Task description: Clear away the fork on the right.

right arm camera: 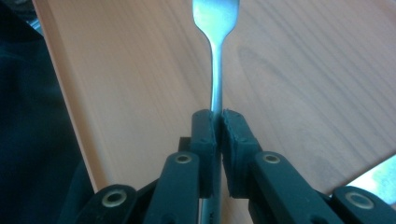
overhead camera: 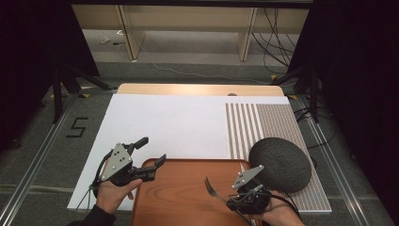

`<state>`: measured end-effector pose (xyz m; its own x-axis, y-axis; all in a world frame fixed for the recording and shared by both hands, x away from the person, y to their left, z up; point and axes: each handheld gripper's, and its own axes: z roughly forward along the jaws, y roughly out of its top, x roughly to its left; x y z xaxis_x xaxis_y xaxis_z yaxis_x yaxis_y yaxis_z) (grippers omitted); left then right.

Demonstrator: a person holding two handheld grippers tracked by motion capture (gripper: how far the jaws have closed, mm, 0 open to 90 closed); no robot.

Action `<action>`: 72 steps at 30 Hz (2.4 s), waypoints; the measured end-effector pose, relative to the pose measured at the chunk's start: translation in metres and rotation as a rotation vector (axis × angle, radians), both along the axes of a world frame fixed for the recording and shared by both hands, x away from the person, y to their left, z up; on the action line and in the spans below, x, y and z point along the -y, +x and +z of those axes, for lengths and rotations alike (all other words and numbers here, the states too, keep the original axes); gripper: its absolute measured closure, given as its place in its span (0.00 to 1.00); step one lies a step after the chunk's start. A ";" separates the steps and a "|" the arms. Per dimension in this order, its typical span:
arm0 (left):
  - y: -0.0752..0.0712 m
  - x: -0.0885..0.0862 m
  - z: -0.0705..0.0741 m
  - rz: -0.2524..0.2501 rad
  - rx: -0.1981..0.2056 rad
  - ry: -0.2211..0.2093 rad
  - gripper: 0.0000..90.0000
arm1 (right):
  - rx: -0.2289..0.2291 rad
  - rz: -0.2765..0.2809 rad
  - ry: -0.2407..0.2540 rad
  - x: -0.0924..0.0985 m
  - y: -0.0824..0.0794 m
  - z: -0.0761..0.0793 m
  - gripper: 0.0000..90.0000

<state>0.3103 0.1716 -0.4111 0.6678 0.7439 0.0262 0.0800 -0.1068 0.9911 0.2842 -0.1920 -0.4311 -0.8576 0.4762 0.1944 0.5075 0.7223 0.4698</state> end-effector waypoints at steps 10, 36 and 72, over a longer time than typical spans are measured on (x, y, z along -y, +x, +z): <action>0.000 0.000 0.000 -0.001 0.000 0.000 0.22 | -0.012 0.015 -0.037 -0.007 0.002 -0.008 0.94; 0.000 0.001 -0.001 -0.002 -0.003 0.001 0.22 | -0.021 0.062 -0.172 -0.030 0.000 -0.024 0.93; 0.000 0.000 -0.001 0.002 -0.004 0.003 0.22 | 0.099 0.199 -0.066 -0.056 -0.010 -0.021 0.90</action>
